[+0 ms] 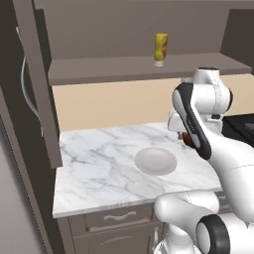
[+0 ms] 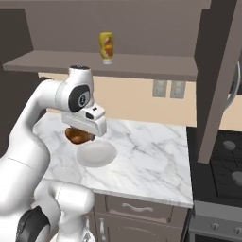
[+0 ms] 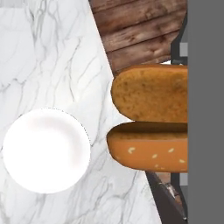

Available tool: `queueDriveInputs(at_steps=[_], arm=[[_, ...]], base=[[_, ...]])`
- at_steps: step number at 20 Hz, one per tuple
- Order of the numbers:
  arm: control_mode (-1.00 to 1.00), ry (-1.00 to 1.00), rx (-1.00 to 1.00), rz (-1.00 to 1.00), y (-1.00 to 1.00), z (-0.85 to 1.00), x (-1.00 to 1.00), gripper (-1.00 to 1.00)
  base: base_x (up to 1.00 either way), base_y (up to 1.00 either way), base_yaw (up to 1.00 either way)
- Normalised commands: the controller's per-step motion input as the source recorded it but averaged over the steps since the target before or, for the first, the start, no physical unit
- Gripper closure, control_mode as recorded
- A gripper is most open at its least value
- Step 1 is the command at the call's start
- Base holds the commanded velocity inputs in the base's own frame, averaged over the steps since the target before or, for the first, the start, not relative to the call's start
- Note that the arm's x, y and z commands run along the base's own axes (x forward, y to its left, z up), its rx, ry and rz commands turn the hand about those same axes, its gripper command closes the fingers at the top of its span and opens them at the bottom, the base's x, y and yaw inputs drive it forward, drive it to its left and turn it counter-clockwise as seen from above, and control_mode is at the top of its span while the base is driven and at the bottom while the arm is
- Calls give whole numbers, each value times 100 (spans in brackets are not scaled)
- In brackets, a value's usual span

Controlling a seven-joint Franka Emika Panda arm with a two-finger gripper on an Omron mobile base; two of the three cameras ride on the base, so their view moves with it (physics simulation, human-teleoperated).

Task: Move the hot dog bun to the plate on the dining table and place the condiment next to that plate. Then navigate to the fridge and take the sausage and place it on the plate as well.

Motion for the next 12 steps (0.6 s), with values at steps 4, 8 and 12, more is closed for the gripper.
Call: queueDriveInputs(at_steps=[4, 8, 12], arm=[[100, 0, 0, 0, 0, 0, 0, 100], [100, 0, 0, 0, 0, 0, 0, 100], [100, 0, 0, 0, 0, 0, 0, 100]], base=[[-100, 0, 0], [-100, 2, 8], [-86, 23, 63]])
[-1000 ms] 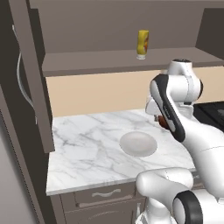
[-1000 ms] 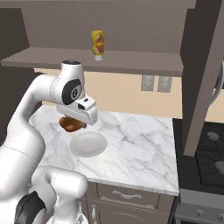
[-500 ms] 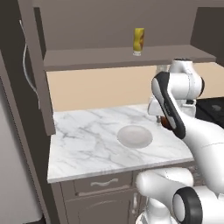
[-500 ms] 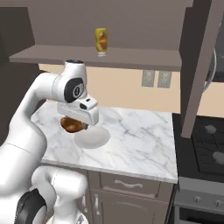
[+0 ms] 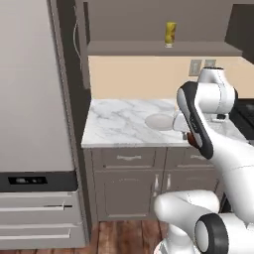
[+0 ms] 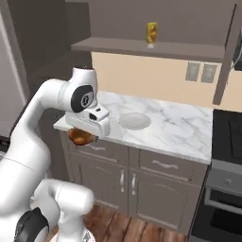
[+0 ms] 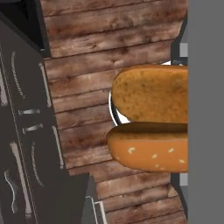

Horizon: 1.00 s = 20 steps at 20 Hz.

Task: Move the hot dog bun to the plate on the dining table and place the condiment next to that plate. Then navigate to the fridge and take the sausage and place it on the plate as well.

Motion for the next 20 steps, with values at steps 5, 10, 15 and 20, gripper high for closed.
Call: queueDriveInputs(at_steps=[5, 10, 15, 20], arm=[[100, 0, 0, 0, 0, 0, 0, 100], [100, 0, 0, 0, 0, 0, 0, 100], [100, 0, 0, 0, 0, 0, 0, 100], [100, 0, 0, 0, 0, 0, 0, 100]], base=[[-46, 17, 85], [-21, 30, 89], [-20, 34, 89], [-25, 39, 86]])
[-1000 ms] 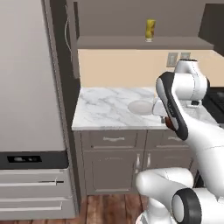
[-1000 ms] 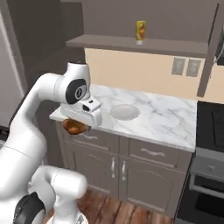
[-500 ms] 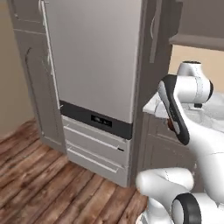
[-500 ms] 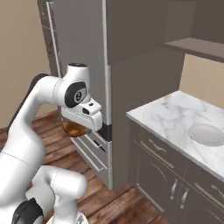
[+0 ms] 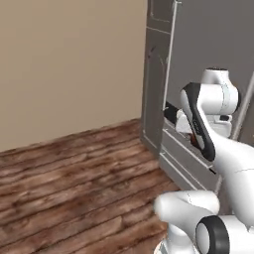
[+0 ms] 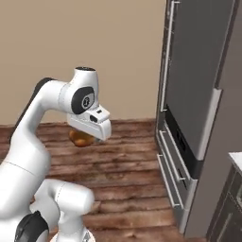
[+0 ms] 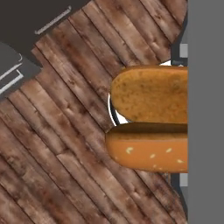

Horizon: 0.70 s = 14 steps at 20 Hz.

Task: Move the hot dog bun to the plate on the dining table and place the condiment next to that plate. Then navigate to the fridge and take the sausage and place it on the plate as well.

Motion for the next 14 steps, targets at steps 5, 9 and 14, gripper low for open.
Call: queueDriveInputs(at_steps=[5, 9, 14], arm=[[100, 0, 0, 0, 0, 0, 0, 100], [100, 0, 0, 0, 0, 0, 0, 100], [100, 0, 0, 0, 0, 0, 0, 100]], base=[[-29, 42, 85], [-30, 45, 83], [-27, 41, 81]])
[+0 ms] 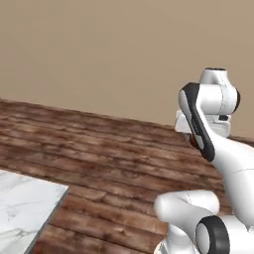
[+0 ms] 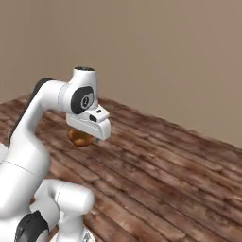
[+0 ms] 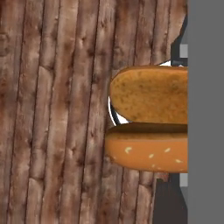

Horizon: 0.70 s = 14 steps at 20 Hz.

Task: Move the hot dog bun to the plate on the dining table and place the condiment next to that plate. Then navigate to the fridge and take the sausage and place it on the plate as well.

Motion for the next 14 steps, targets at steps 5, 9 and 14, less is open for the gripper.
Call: queueDriveInputs(at_steps=[5, 9, 14], arm=[[100, 0, 0, 0, 0, 0, 0, 100], [100, 0, 0, 0, 0, 0, 0, 100], [100, 0, 0, 0, 0, 0, 0, 100]], base=[[-25, 37, 79], [-26, 25, 76], [-23, 8, 70]])
